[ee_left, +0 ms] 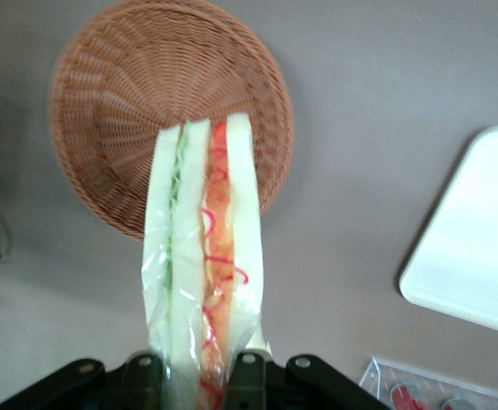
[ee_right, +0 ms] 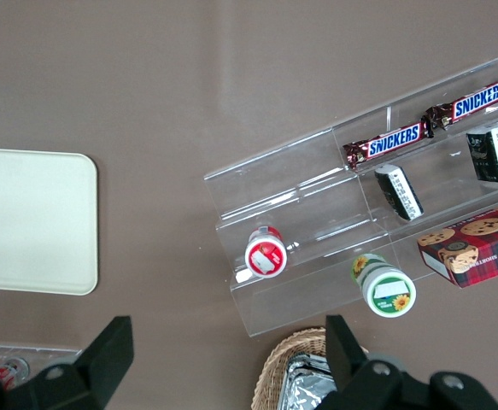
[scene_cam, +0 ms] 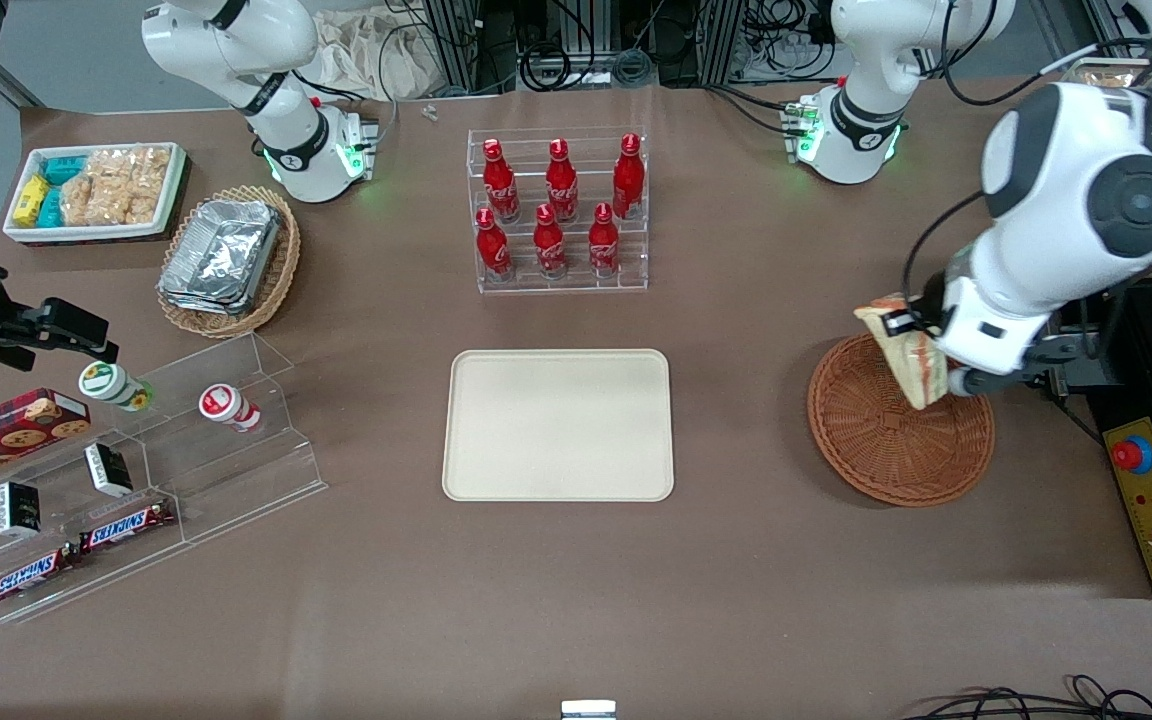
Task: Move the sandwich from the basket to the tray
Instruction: 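Carry the sandwich with the left gripper over the cream tray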
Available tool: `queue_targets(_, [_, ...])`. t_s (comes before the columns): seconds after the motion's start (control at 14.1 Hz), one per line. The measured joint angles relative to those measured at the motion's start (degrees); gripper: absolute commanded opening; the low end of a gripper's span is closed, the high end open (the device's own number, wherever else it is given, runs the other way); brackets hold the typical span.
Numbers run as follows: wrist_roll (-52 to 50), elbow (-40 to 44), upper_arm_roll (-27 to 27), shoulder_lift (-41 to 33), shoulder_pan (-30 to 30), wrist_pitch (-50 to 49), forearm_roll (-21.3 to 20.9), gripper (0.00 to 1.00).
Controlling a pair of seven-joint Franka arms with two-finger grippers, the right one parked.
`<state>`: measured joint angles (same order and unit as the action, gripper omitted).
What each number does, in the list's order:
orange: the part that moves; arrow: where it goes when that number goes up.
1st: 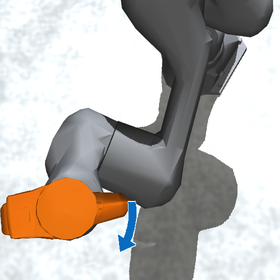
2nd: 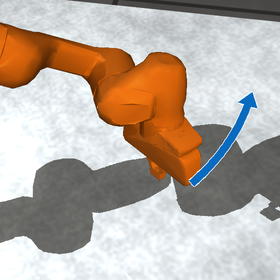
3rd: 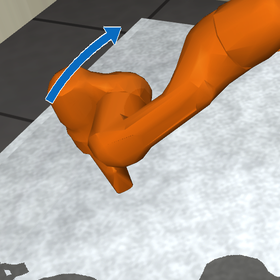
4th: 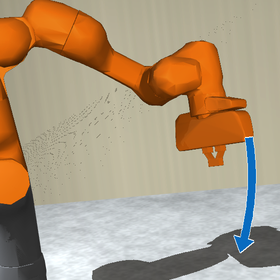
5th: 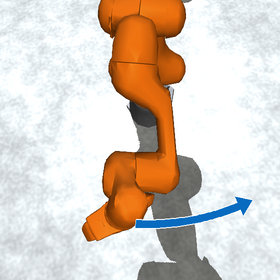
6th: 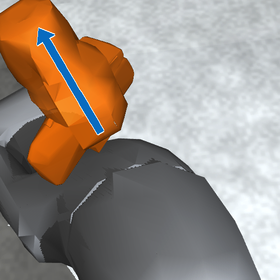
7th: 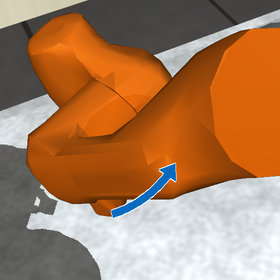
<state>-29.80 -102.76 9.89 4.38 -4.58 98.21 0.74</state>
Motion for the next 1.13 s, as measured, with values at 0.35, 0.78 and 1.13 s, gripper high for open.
queue_targets(0.35, [1.5, 0.5, 8.3, 3.3, -1.0, 4.3, 1.1, 0.0])
queue_targets(0.78, [-2.9, 3.0, 10.0, 10.8, -10.5, 15.2, -2.0, 0.0])
queue_targets(1.13, [-10.5, 3.0, 10.1, 18.8, -15.3, 25.0, -8.5, 0.0])
